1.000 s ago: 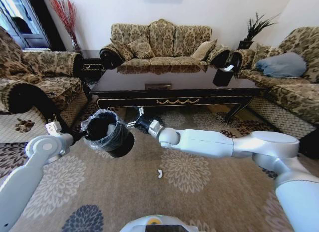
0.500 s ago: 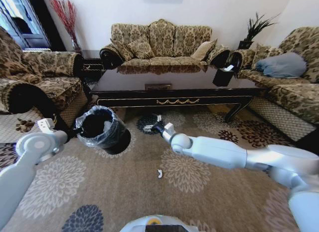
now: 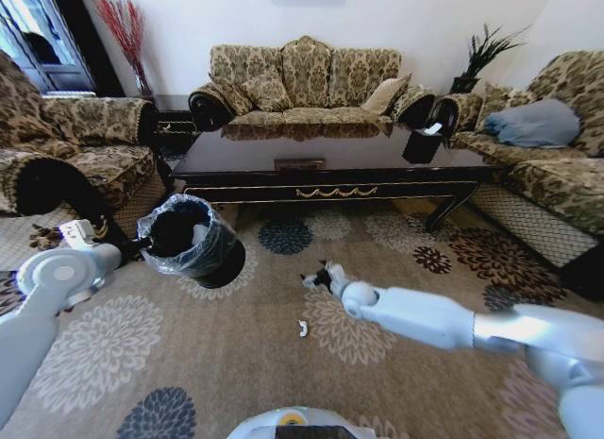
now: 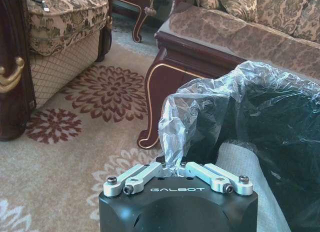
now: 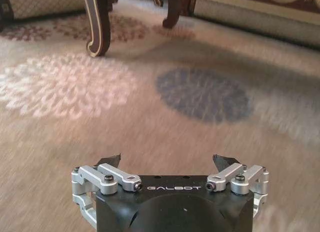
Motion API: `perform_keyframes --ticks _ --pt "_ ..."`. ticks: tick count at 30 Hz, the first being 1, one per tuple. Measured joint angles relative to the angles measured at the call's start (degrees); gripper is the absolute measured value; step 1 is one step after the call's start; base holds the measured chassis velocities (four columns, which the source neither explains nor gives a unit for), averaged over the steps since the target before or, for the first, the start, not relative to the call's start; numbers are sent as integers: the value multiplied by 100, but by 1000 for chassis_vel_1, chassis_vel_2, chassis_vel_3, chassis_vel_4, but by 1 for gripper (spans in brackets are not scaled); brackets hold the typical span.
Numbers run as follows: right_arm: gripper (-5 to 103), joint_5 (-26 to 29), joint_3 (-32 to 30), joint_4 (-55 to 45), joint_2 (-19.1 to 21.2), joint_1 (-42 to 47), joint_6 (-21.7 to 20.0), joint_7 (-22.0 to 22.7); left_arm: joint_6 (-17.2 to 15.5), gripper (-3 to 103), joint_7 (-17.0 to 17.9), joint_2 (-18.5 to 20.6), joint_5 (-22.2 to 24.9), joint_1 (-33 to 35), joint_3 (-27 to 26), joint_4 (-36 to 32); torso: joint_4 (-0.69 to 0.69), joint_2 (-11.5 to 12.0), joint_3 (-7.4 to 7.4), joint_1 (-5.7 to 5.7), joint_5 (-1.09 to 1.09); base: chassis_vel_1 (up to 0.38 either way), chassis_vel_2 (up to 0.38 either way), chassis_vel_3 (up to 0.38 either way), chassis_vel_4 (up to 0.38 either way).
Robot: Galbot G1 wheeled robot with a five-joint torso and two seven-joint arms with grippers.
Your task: Move to the front of the table and pick up the trash from the floor, then place it into the trash bin.
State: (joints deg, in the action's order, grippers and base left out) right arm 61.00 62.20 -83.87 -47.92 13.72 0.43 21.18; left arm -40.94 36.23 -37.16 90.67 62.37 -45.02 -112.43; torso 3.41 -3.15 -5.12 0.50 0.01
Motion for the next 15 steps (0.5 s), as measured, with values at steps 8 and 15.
perform_keyframes --ticks 8,15 --pt "100 -142 -368 295 -189 1223 263 258 6 3 1 73 9 -41 -5 -3 0 0 0 0 0 0 0 0 0" --pt "100 -235 -429 553 -335 1492 331 312 7 3 -1 68 11 -56 57 -99 0 0 0 0 -1 0 0 0 0"
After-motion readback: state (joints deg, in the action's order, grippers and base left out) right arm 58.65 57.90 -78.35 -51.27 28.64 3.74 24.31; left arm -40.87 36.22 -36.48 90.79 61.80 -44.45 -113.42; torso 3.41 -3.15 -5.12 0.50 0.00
